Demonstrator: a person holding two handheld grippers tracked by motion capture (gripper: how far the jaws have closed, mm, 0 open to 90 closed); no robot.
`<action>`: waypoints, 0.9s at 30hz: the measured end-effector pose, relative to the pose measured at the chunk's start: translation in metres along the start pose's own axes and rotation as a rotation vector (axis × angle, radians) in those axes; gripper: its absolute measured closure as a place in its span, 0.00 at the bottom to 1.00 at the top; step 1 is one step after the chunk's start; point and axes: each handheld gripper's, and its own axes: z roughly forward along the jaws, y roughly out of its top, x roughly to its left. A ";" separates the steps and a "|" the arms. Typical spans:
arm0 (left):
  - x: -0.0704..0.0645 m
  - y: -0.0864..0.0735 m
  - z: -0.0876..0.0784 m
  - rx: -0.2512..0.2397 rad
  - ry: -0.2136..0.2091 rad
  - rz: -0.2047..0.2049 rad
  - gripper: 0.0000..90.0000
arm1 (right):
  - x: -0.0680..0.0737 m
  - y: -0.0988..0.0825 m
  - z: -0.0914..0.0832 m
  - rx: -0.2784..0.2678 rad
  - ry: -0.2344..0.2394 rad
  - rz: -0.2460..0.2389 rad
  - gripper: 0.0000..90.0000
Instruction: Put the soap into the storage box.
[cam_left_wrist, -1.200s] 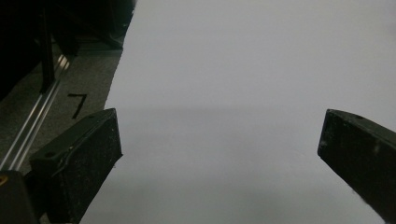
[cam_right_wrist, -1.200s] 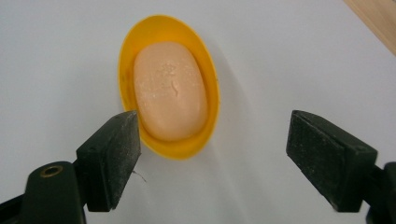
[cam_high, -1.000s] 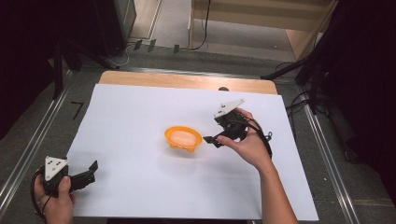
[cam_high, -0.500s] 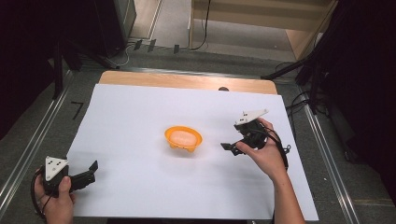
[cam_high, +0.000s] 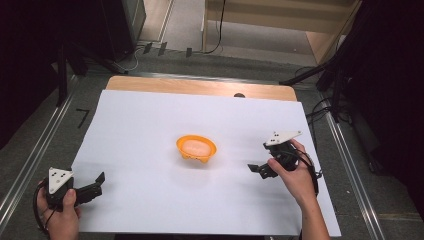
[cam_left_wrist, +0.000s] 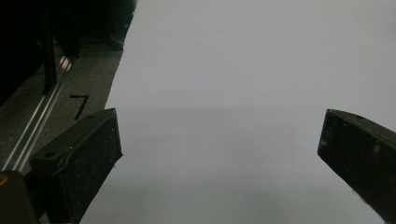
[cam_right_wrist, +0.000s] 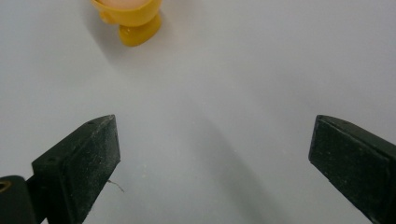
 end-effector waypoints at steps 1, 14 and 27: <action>0.000 0.000 0.000 0.000 0.000 0.000 0.00 | 0.000 -0.003 -0.001 -0.004 -0.001 0.002 0.02; -0.001 0.000 0.000 0.000 0.003 0.000 0.00 | -0.003 -0.040 -0.016 -0.044 -0.056 0.051 0.02; -0.001 0.000 0.000 -0.003 0.002 0.001 0.00 | -0.007 -0.082 -0.029 -0.086 -0.099 0.118 0.03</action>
